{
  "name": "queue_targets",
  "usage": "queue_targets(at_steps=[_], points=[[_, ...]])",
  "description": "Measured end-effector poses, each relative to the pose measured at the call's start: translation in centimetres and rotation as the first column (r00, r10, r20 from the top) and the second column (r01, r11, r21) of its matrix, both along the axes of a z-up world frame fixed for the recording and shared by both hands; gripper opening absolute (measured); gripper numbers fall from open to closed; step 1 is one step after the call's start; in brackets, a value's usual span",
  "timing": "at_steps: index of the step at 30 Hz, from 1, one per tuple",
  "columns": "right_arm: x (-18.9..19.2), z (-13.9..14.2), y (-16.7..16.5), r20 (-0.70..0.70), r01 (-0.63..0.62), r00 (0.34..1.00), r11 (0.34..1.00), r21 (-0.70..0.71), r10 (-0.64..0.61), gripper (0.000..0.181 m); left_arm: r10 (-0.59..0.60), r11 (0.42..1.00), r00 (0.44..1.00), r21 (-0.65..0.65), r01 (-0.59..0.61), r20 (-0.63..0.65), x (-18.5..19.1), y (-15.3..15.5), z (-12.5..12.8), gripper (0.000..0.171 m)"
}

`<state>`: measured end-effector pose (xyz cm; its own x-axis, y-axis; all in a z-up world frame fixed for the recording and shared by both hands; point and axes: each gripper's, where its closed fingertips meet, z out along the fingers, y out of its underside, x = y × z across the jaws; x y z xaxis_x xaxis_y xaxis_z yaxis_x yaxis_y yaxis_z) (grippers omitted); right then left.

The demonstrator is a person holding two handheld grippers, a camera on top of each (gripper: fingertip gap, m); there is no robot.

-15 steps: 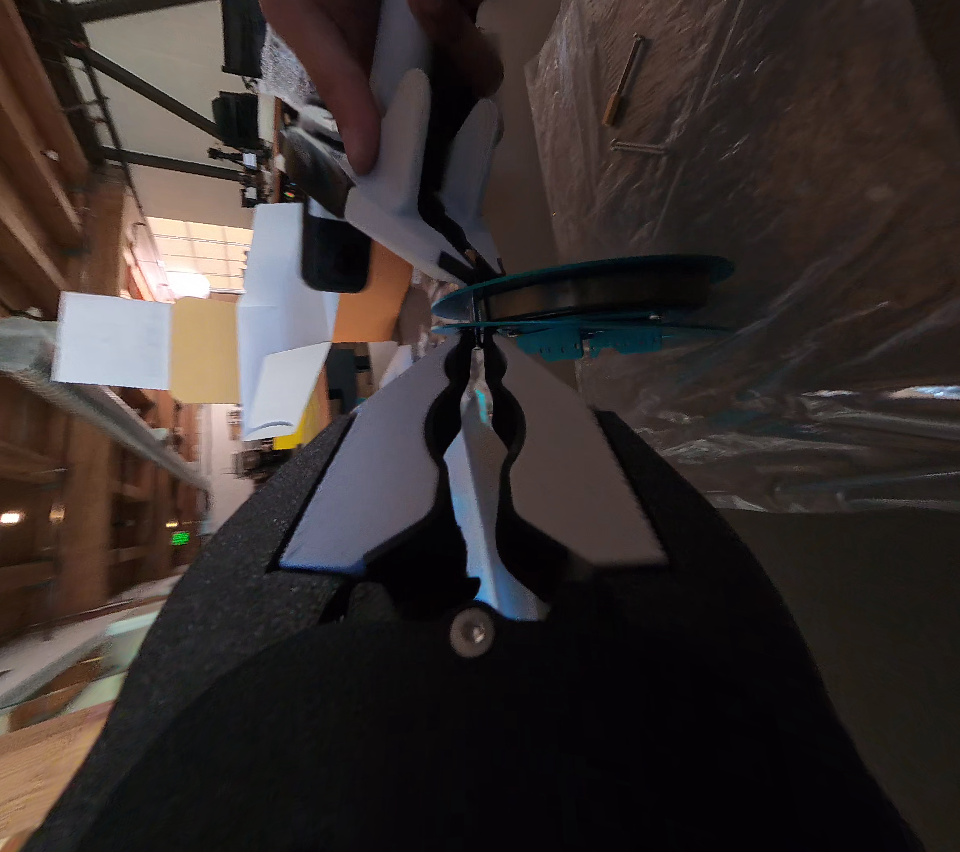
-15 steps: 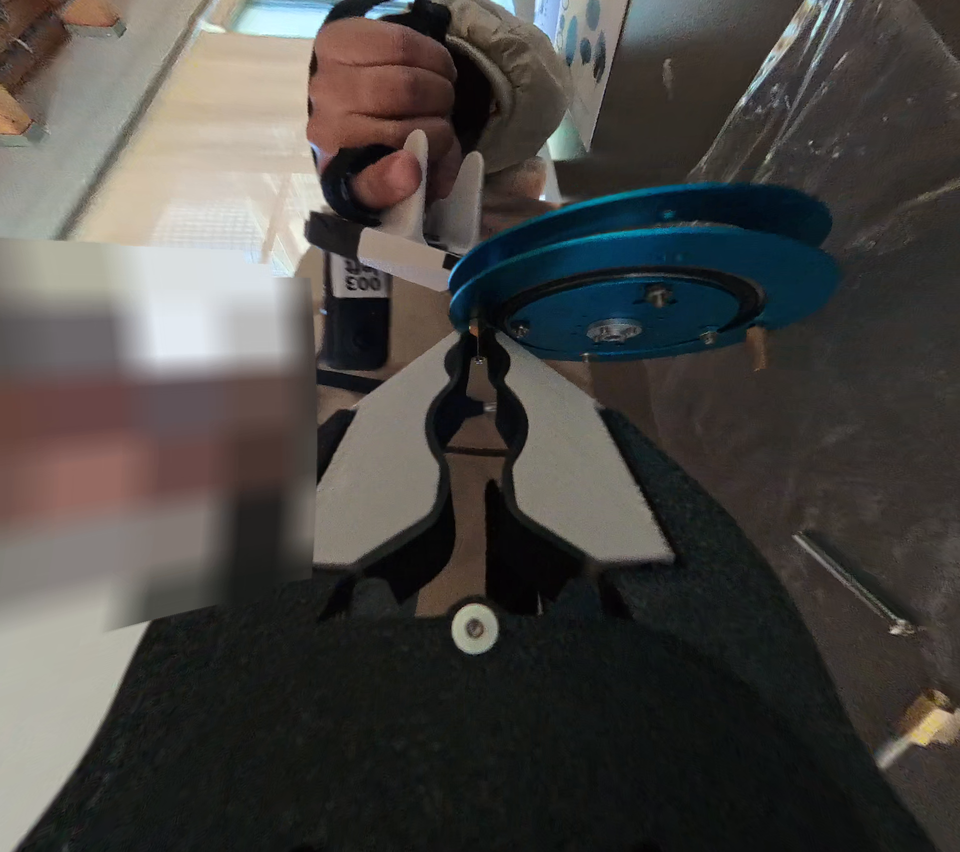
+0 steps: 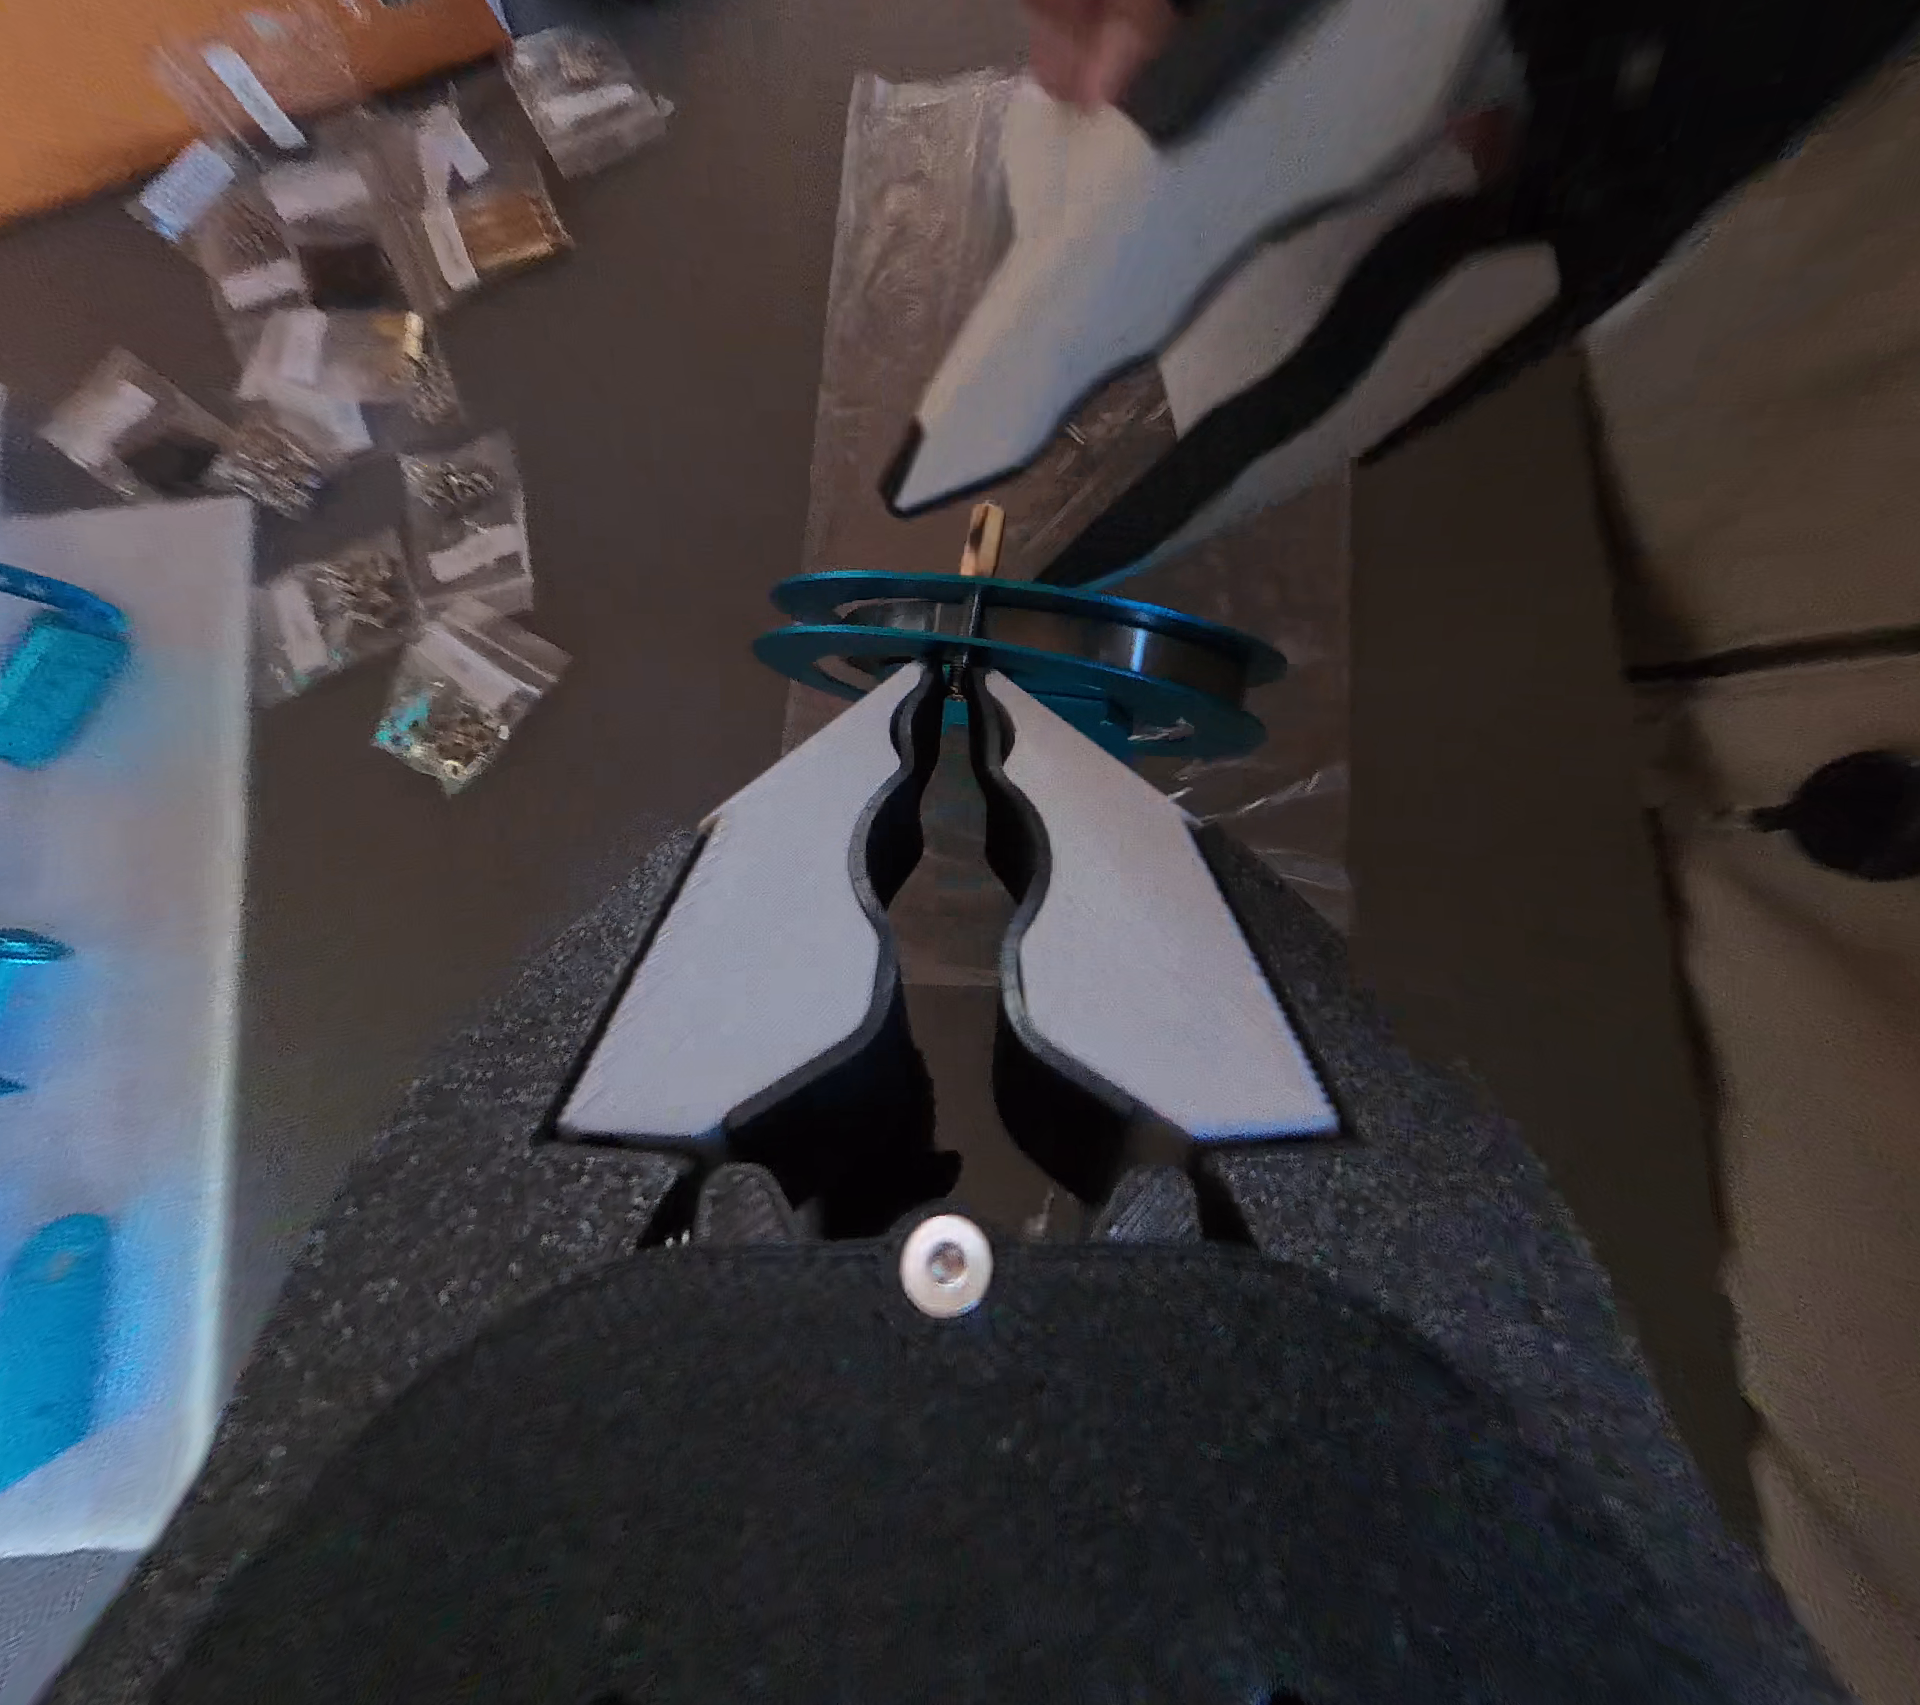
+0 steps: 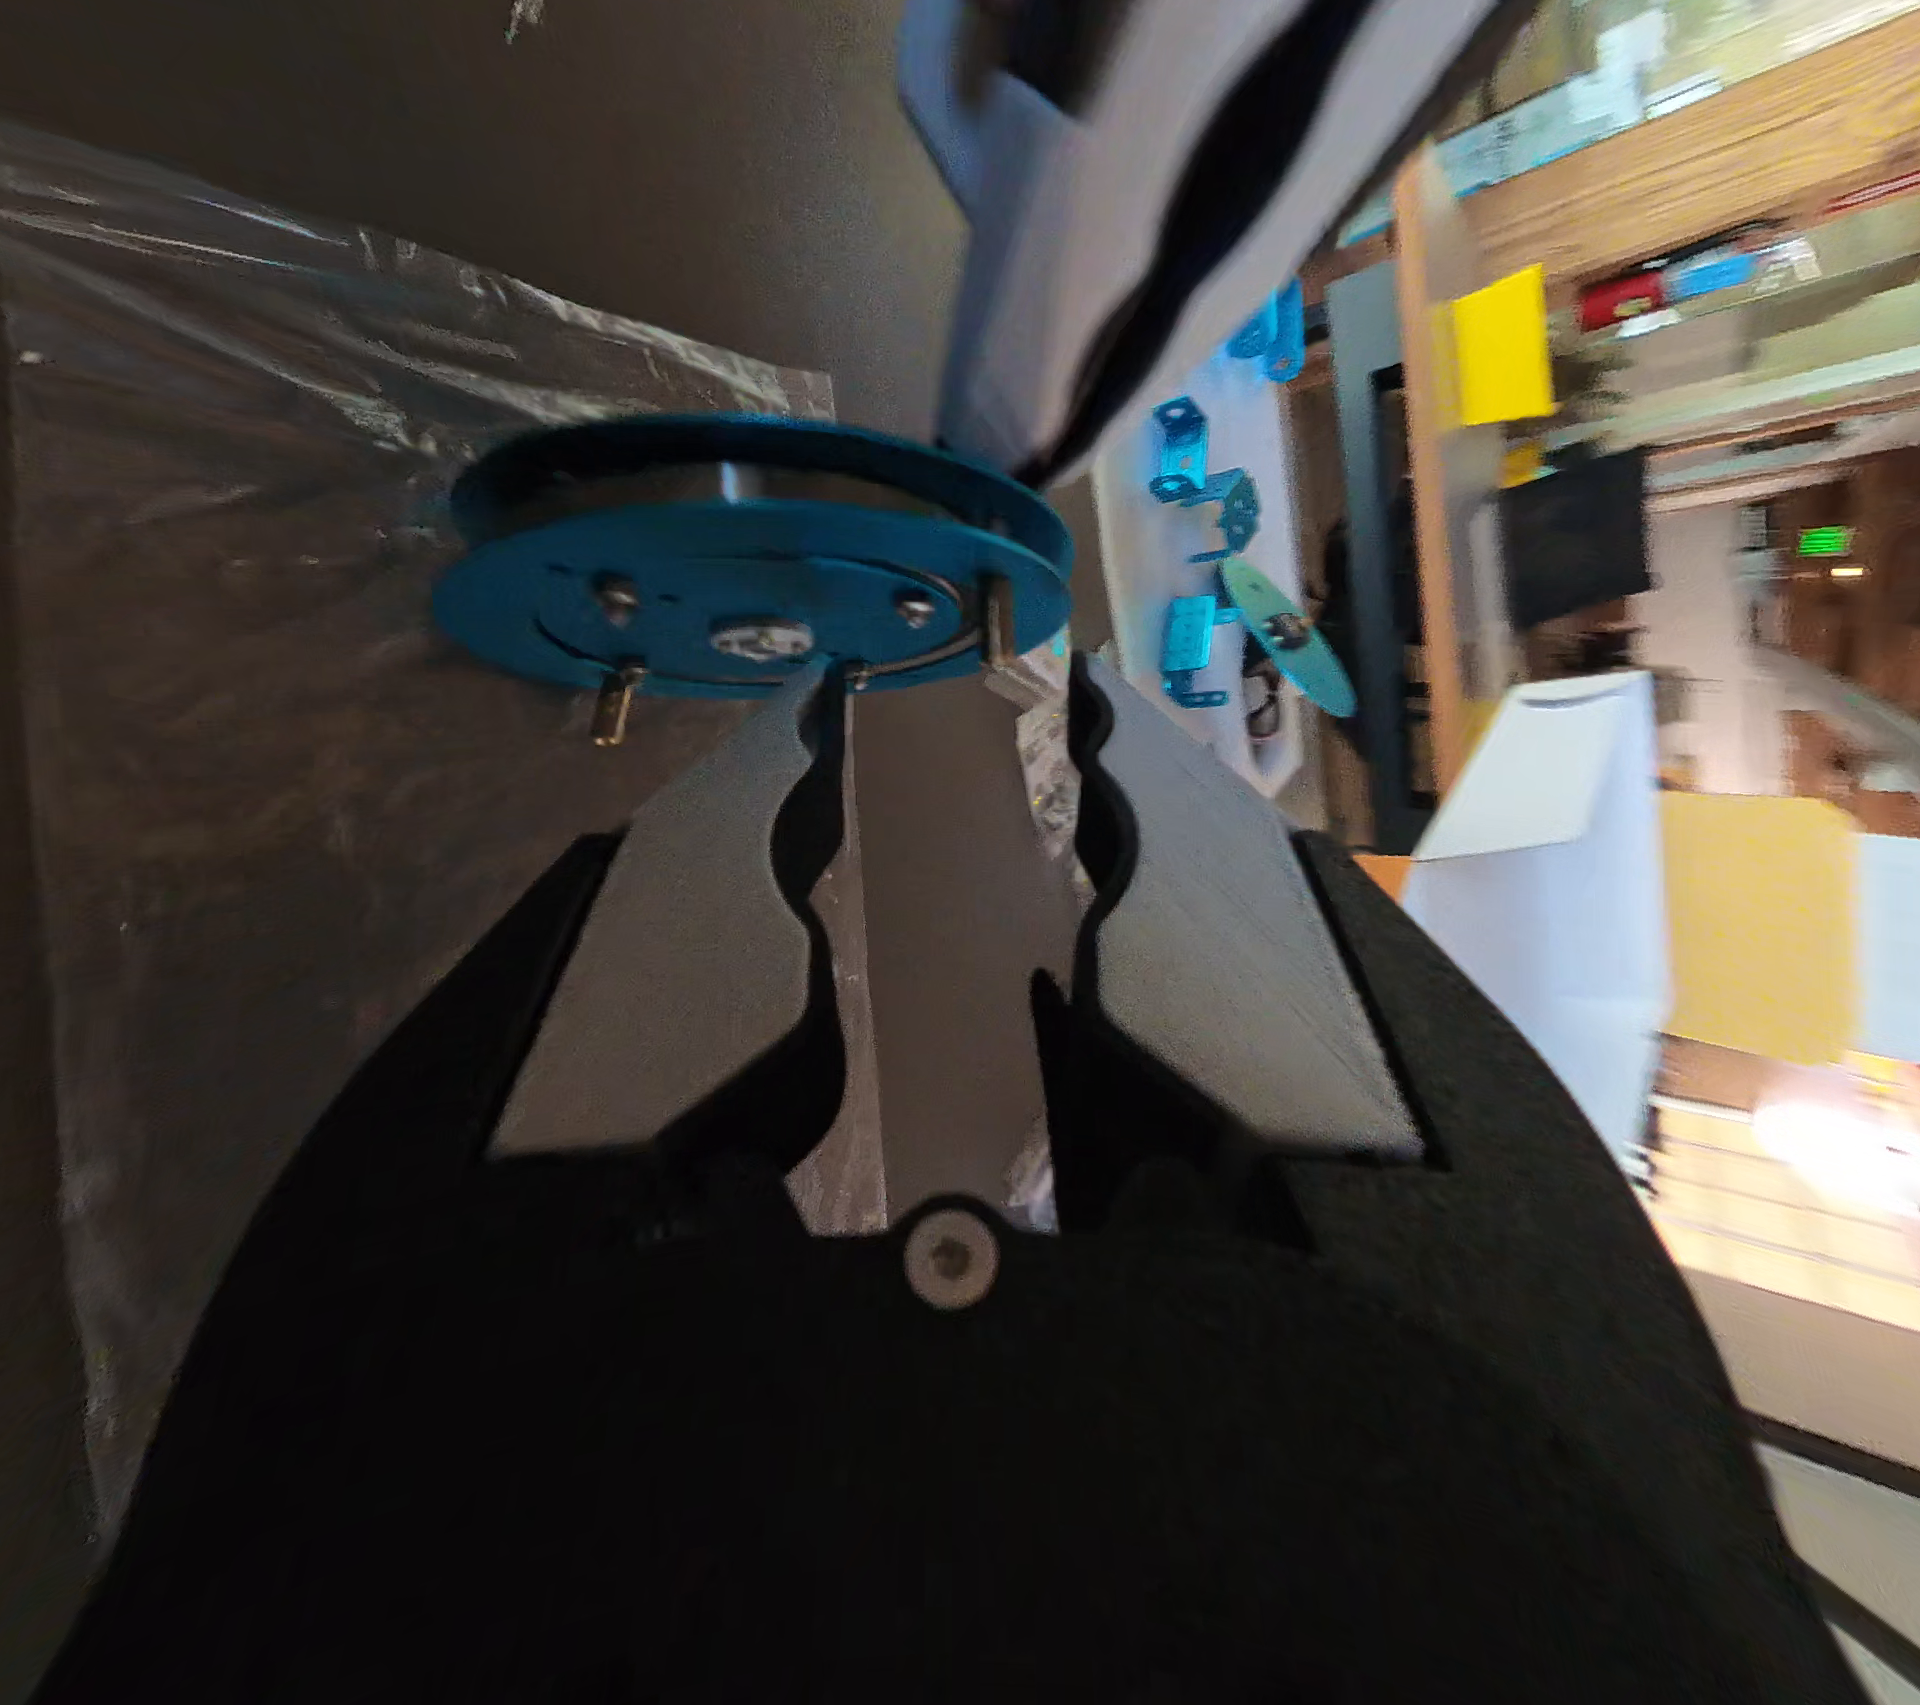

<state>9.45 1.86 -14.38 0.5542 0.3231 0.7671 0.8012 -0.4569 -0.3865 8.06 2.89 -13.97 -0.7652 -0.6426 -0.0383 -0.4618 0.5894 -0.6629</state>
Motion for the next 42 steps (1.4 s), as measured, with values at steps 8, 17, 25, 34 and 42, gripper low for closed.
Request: queue_targets(at_steps=[8, 17, 25, 34, 42], points=[[0.1, 0.7, 0.7, 0.349, -0.007, 0.936, 0.988, 0.155, -0.048, 0.021, -0.038, 0.997, 0.993, -0.067, 0.030, -0.114, 0.1, -0.1, 0.0, 0.003], [0.1, 1.0, 0.3, 0.194, -0.071, 0.977, 0.994, -0.078, 0.085, 0.005, -0.066, 0.991, 0.997, 0.115, 0.062, 0.038, -0.1, -0.5, 0.0, 0.003], [0.4, 0.9, 0.2, -0.027, -0.065, 0.998, 0.973, -0.220, 0.061, 0.005, -0.014, 0.998, 0.999, 0.060, 0.011, 0.046, 0.4, -0.5, 0.2, 0.002], [-0.6, 3.3, -1.2, -0.836, -0.486, 0.101, 0.706, -0.515, -0.540, 0.004, -0.218, 0.860, 0.752, 0.487, -0.153, 0.622, 1.8, -0.4, 3.2, 0.002], [-2.2, 3.3, -2.6, -0.650, -0.680, -0.127, 0.542, -0.493, -0.750, 0.004, -0.506, 0.665, 0.508, 0.690, -0.285, 0.697, 1.2, -1.3, 3.0, 0.002]])
